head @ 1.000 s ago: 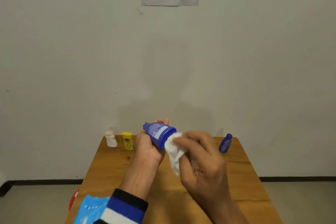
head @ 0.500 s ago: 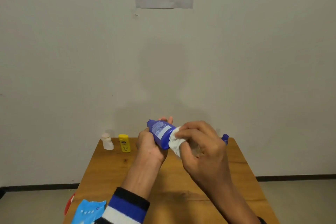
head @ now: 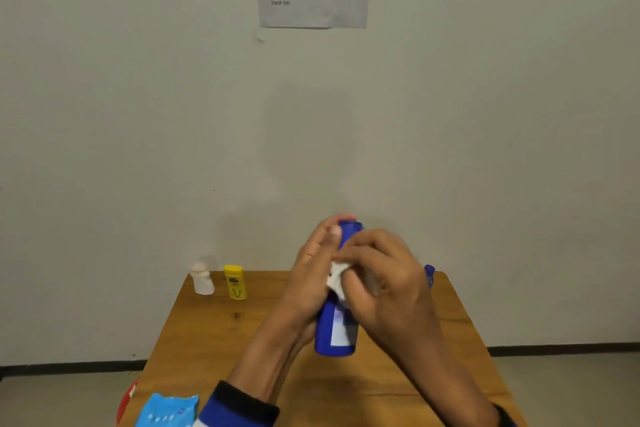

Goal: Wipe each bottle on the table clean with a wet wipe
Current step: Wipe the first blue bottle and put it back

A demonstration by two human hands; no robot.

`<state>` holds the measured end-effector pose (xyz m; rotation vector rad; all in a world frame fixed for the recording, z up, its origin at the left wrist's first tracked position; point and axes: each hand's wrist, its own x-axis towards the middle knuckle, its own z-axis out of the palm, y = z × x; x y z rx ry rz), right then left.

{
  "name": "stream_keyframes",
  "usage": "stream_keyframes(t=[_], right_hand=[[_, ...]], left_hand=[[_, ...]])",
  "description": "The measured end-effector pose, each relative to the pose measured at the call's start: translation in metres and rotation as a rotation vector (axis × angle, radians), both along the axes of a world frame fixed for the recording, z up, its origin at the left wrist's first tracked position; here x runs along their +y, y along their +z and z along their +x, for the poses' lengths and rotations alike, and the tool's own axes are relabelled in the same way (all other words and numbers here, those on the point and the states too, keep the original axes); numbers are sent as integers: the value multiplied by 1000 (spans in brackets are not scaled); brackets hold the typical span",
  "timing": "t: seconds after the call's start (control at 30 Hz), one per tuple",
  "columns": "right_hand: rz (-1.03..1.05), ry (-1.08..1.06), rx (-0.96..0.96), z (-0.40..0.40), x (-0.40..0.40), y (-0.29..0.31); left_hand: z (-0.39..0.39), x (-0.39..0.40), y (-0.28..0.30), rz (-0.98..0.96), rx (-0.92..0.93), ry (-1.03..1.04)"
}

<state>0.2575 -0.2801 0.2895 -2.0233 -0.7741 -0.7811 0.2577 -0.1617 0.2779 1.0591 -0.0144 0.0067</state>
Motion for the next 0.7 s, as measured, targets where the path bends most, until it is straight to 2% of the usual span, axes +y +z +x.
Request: stream_keyframes(t=[0.17,0.27,0.37,0.43,0.6,0.7], right_hand=[[-16,-141,-108,15,-4,18],[-111,-63,-148,-8,7,2],[-110,70,-50,-32,9,-18],[-85,92,-18,-31,5,-19],[100,-43,-83,4,-8,18],[138,-42,-74,8,-10,18]], left_hand=[[-11,-11,7,45,-55,-2],[-4,0,10,-27,-58,34],[0,12,12,-125,-79,84],[0,15,12,-79,-109,103],[-4,8,5,110,-130,52],[-7,4,4,116,-115,38]])
